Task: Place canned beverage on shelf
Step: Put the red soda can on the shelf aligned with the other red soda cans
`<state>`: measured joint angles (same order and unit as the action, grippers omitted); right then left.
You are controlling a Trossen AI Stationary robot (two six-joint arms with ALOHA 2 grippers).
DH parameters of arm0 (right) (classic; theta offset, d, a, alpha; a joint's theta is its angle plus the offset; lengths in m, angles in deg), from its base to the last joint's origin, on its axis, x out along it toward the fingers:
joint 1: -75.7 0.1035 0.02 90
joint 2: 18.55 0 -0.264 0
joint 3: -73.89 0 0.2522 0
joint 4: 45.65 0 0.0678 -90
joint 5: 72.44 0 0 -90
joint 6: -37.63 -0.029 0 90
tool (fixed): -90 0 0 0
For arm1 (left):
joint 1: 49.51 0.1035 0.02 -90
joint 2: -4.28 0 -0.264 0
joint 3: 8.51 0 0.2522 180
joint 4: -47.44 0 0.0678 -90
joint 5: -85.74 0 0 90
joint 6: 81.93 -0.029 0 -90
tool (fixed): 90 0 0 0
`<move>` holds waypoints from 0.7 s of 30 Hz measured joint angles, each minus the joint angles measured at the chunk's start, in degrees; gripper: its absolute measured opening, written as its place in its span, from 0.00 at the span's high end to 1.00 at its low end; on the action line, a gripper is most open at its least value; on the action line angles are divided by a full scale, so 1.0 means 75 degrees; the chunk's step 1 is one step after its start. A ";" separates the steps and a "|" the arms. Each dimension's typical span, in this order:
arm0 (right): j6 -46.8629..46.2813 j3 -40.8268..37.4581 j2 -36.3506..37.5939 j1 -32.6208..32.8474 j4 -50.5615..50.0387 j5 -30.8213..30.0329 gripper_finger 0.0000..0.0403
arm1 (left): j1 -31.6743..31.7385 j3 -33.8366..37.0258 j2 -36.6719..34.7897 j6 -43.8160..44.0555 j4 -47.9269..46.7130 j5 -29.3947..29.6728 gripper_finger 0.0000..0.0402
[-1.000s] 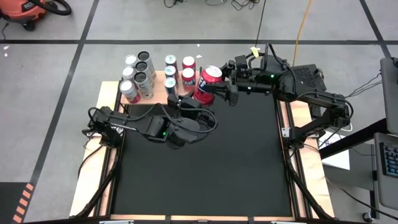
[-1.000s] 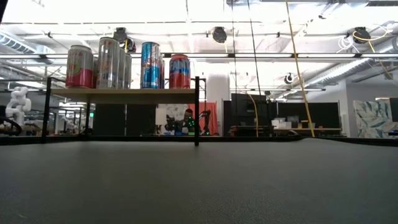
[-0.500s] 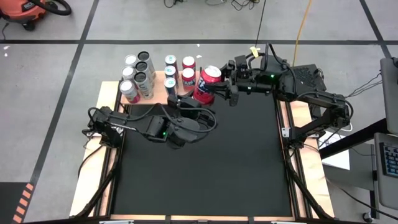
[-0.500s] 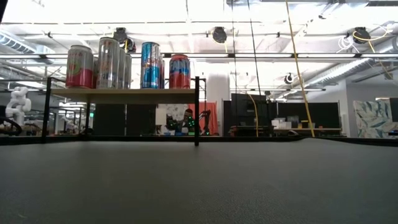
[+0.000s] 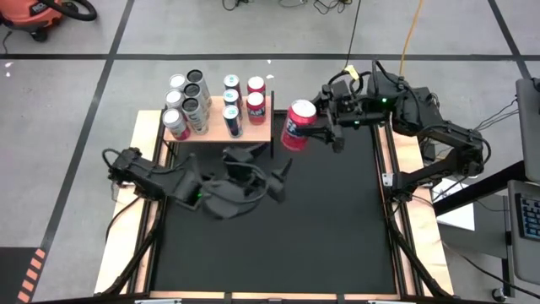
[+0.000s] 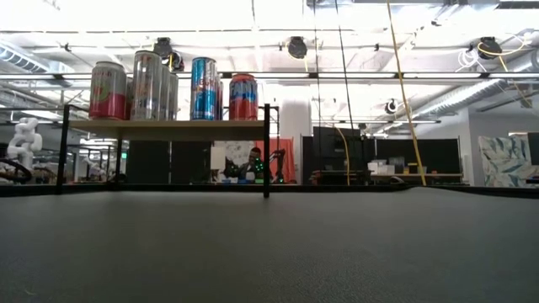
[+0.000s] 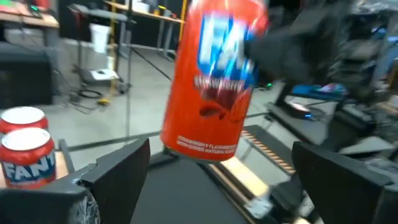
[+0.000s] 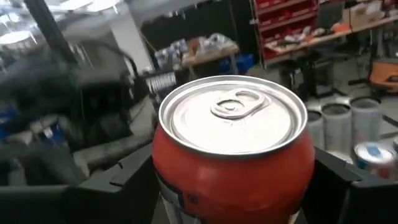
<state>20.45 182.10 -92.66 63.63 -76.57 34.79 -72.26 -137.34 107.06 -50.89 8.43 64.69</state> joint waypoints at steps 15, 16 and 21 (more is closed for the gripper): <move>0.1039 -0.0127 0.1021 0.0004 -0.2281 0.1117 0.33 | -0.1211 0.0000 -0.1171 0.3170 -0.3099 -0.0249 0.02; 0.0969 -0.0199 0.1087 0.0023 -0.2539 0.1163 0.33 | -0.1255 0.0000 -0.1195 0.3383 -0.3312 -0.0379 0.02; 0.0763 -0.0959 0.1473 0.0435 -0.3159 0.1514 0.33 | -0.1379 0.0002 -0.1216 0.4327 -0.4203 -0.1180 0.02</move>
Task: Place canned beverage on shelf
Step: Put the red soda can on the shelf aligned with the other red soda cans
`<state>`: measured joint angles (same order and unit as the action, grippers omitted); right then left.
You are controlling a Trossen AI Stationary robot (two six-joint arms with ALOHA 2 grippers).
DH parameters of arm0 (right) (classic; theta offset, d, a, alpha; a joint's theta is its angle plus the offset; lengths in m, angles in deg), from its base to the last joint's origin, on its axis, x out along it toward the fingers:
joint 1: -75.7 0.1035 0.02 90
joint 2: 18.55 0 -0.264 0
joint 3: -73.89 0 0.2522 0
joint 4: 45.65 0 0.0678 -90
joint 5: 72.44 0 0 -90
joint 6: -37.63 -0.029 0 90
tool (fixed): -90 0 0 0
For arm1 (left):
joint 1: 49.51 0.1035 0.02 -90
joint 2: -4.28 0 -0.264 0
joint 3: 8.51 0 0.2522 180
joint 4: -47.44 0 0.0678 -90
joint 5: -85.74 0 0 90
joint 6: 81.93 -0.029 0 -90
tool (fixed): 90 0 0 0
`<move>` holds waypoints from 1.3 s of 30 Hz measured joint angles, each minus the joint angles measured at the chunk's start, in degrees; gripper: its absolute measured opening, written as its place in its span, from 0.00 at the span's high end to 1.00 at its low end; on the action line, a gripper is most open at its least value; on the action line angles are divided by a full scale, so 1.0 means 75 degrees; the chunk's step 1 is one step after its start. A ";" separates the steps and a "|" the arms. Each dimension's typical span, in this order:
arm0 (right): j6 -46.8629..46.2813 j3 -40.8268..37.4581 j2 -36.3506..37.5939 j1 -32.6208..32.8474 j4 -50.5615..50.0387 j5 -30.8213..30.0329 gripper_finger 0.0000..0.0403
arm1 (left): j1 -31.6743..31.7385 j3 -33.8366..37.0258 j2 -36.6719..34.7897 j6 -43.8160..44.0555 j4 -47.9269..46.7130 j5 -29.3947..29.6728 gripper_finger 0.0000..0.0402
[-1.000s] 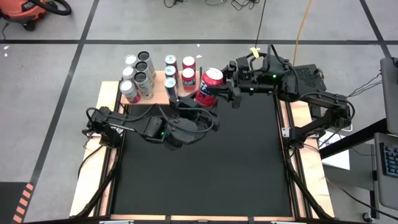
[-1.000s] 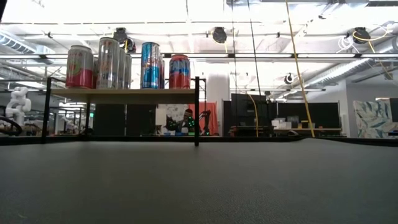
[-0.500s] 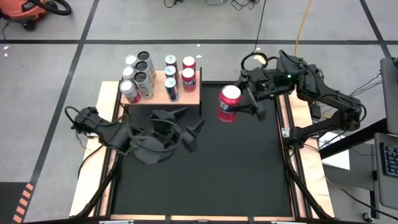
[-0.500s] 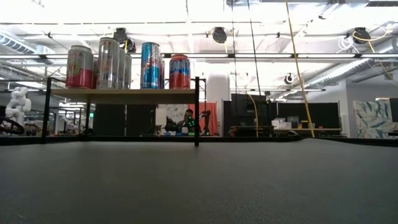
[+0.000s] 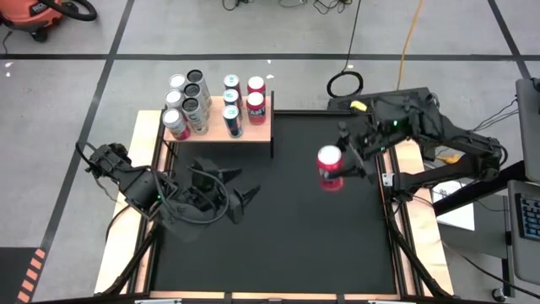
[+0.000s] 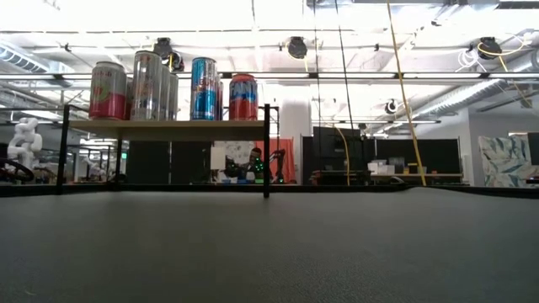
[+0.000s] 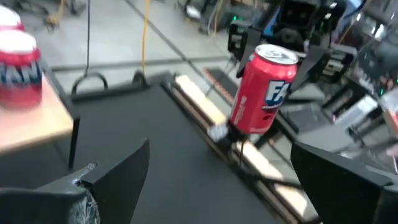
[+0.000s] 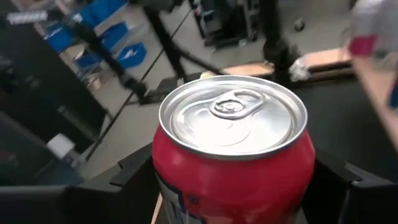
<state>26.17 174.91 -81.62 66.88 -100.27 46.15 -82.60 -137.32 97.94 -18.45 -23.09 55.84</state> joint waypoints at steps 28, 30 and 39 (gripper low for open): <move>0.1964 0.0065 -0.3562 -0.0737 0.3870 0.0402 0.33 | -0.0007 0.0006 0.0009 0.1101 -0.1379 -0.1486 0.02; 0.2060 0.0073 -0.3648 -0.0929 0.3869 0.0402 0.33 | -0.0007 0.0006 0.0009 0.1104 -0.1377 -0.1627 0.02; 0.2296 0.0073 -0.4097 -0.1645 0.3958 0.1018 0.33 | -0.0007 0.0006 0.0009 0.1323 -0.1725 -0.1790 0.02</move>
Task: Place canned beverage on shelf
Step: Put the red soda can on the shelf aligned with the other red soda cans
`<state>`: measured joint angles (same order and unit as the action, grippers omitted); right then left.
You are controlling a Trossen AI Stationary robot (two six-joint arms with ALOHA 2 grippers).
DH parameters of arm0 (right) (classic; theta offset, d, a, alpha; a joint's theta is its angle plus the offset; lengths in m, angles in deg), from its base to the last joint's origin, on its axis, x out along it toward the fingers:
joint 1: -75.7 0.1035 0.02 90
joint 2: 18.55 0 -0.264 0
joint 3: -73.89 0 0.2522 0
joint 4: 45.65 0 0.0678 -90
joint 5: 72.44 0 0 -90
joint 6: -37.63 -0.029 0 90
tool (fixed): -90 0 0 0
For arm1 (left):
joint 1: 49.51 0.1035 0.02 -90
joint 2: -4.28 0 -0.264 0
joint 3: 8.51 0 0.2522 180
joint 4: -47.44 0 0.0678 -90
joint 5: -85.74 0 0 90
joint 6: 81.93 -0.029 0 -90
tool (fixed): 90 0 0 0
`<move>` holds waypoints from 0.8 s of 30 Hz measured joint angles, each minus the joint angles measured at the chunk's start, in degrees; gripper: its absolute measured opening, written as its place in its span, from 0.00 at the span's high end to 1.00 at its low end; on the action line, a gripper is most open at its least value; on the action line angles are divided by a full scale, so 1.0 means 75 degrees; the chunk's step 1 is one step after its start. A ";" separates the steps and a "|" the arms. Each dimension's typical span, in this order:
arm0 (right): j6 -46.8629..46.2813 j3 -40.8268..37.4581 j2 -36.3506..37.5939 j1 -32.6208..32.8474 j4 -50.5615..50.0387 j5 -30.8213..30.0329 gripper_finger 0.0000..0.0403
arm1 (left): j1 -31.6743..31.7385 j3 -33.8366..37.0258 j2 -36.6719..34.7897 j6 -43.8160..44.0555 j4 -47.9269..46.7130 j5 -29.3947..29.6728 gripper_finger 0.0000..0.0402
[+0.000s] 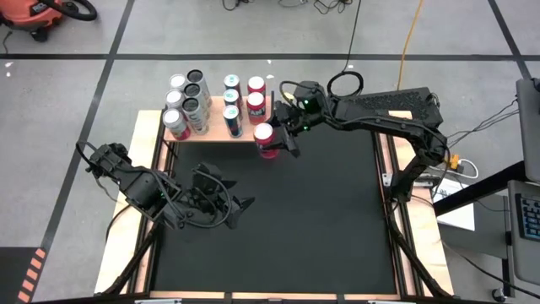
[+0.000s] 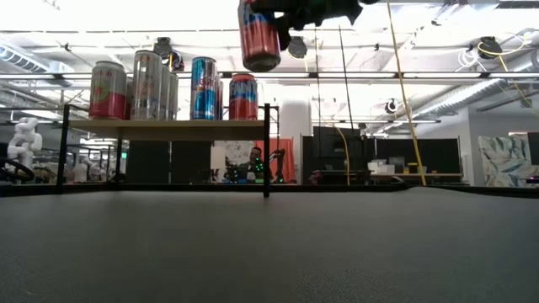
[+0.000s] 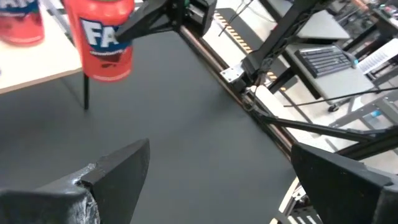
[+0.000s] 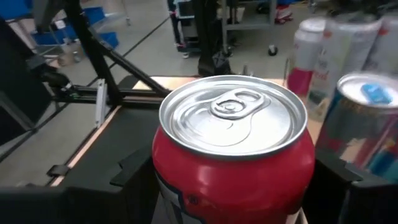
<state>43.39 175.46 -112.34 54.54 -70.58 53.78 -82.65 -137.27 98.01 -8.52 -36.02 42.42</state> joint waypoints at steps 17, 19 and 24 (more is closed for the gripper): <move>-0.1403 0.0000 0.0067 0.0004 -0.0023 0.0820 0.33 | 0.0000 0.0003 0.0000 0.0361 -0.0326 -0.0001 0.02; -0.1647 -0.0022 0.0138 0.0035 -0.0060 0.0825 0.33 | 0.0000 0.0003 0.0000 0.0361 -0.0369 -0.0004 0.02; -0.2222 -0.0177 0.0294 0.0386 -0.0007 0.0940 0.33 | 0.0000 0.0003 0.0000 0.0292 -0.0386 -0.0103 0.02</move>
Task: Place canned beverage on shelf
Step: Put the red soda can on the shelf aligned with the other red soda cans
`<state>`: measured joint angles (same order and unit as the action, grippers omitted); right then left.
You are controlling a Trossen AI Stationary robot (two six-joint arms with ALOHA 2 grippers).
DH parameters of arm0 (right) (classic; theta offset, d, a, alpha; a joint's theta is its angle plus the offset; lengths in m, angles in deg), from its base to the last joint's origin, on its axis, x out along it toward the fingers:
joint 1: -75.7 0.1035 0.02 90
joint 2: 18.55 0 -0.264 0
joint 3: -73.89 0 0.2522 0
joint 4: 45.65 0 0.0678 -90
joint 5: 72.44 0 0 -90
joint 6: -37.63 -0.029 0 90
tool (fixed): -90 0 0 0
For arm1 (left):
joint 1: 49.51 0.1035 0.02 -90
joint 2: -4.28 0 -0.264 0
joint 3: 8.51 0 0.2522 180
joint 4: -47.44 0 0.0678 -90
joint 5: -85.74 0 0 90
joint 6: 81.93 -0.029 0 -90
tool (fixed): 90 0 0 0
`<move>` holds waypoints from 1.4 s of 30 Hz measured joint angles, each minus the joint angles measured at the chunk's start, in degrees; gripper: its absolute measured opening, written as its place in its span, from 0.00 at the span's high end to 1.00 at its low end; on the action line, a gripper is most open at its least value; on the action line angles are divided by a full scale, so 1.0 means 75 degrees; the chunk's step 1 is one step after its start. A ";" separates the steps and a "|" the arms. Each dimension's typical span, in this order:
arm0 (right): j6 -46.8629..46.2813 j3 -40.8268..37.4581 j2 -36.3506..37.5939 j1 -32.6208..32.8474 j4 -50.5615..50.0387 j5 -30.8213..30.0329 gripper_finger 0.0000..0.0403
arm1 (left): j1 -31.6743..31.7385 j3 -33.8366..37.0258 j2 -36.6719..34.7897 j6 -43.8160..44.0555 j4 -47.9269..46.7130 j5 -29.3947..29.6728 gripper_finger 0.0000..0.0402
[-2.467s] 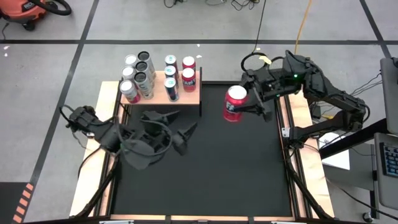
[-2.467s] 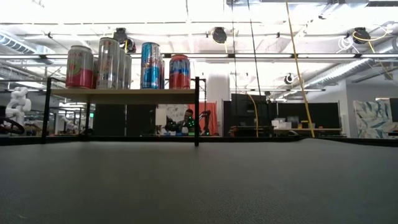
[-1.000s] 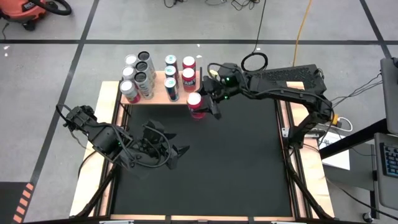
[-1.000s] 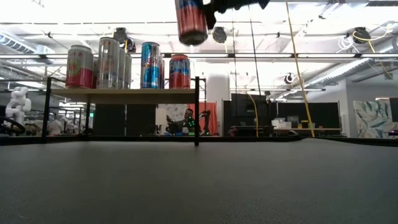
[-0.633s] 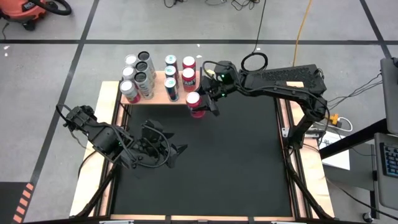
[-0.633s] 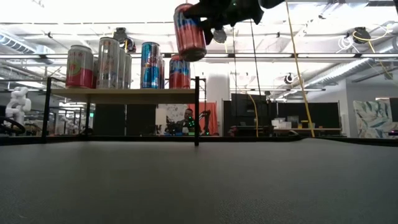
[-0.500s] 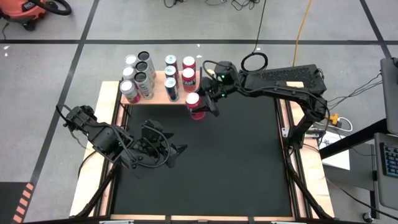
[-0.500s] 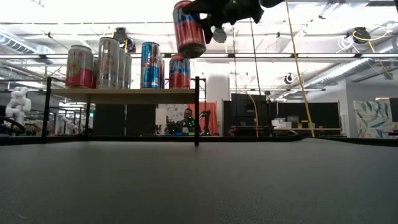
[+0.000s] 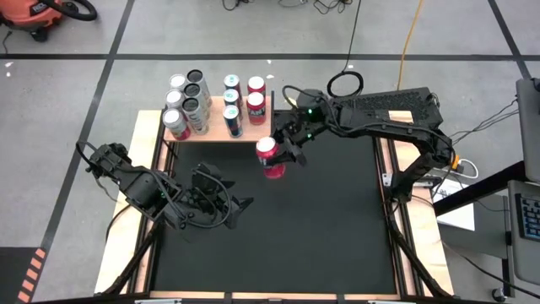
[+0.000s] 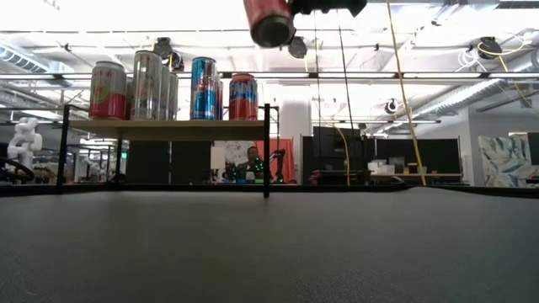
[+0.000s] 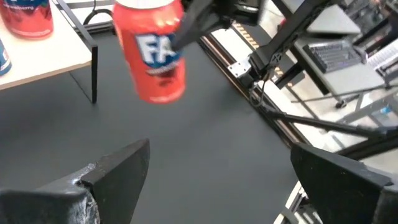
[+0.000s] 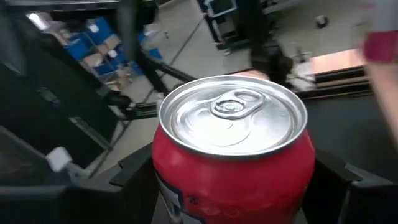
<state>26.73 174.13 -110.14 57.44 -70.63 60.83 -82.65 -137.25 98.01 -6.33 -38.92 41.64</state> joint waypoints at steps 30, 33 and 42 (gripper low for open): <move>-0.0350 -0.1710 0.0569 -0.0208 0.2898 -0.1599 0.33 | 0.1009 0.0000 -0.0087 -0.0328 -0.1316 -0.1043 0.02; -0.0333 -0.2209 0.0508 -0.0202 0.3852 -0.2277 0.33 | 0.1067 0.0000 -0.0215 -0.0336 -0.1465 -0.1304 0.02; 0.0466 -0.2405 0.0507 -0.0303 0.4431 -0.2942 0.32 | 0.1052 -0.0001 -0.0603 -0.0359 -0.1911 -0.1612 0.10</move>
<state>30.22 156.09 -106.34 55.17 -37.41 38.77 -74.76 -137.26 93.49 -9.02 -53.25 29.55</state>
